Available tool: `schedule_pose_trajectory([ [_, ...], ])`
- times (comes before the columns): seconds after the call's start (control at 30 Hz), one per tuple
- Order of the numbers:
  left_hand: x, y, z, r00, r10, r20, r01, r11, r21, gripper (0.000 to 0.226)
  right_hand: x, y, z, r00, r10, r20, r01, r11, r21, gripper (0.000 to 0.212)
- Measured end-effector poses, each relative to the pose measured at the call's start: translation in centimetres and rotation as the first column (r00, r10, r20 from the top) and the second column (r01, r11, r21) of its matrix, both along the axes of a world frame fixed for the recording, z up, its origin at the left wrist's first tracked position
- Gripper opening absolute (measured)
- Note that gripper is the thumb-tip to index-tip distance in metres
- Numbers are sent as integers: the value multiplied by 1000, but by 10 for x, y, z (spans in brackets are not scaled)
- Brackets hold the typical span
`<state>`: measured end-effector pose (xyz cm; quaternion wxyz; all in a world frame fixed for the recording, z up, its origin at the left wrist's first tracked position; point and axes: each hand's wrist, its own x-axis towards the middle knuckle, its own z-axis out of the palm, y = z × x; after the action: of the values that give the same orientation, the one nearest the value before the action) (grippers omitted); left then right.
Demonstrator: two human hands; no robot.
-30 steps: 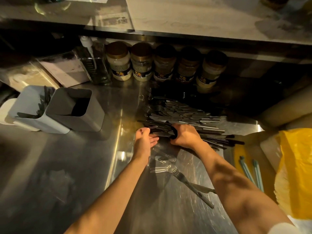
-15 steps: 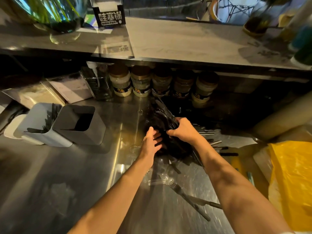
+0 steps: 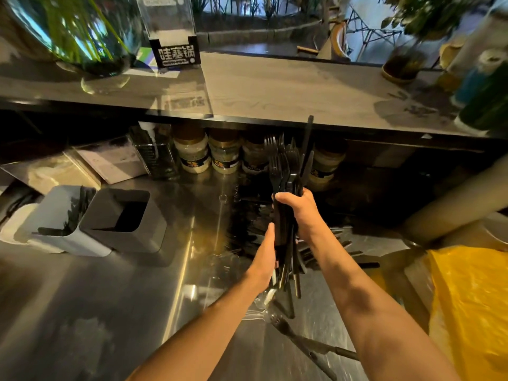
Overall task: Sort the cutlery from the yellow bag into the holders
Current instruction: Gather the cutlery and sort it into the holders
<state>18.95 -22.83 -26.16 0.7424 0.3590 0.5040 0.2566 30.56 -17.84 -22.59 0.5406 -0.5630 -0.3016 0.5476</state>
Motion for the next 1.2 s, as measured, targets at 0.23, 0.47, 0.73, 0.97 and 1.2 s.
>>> schedule_pose_trajectory([
  [0.23, 2, -6, -15, 1000, -20, 5, 20, 999, -31, 79, 6, -4, -4, 1000, 6, 1, -6, 1000, 22, 63],
  [0.47, 15, -6, -7, 996, 64, 62, -57, 993, -107, 59, 8, -11, 2, 998, -39, -45, 43, 997, 70, 60],
  [0.73, 12, 21, 23, 992, 18, -124, -4, 994, 110, 52, 13, -13, 26, 950, -200, -238, 254, 941, 223, 8],
  [0.97, 5, 27, 31, 962, -158, -220, 193, 971, 144, 53, 10, -23, 14, 841, -376, -390, 453, 882, 128, 38],
  [1.2, -14, 31, 41, 877, -446, -179, 473, 868, 151, 48, 25, -36, -7, 638, -562, -526, 609, 787, -103, 12],
])
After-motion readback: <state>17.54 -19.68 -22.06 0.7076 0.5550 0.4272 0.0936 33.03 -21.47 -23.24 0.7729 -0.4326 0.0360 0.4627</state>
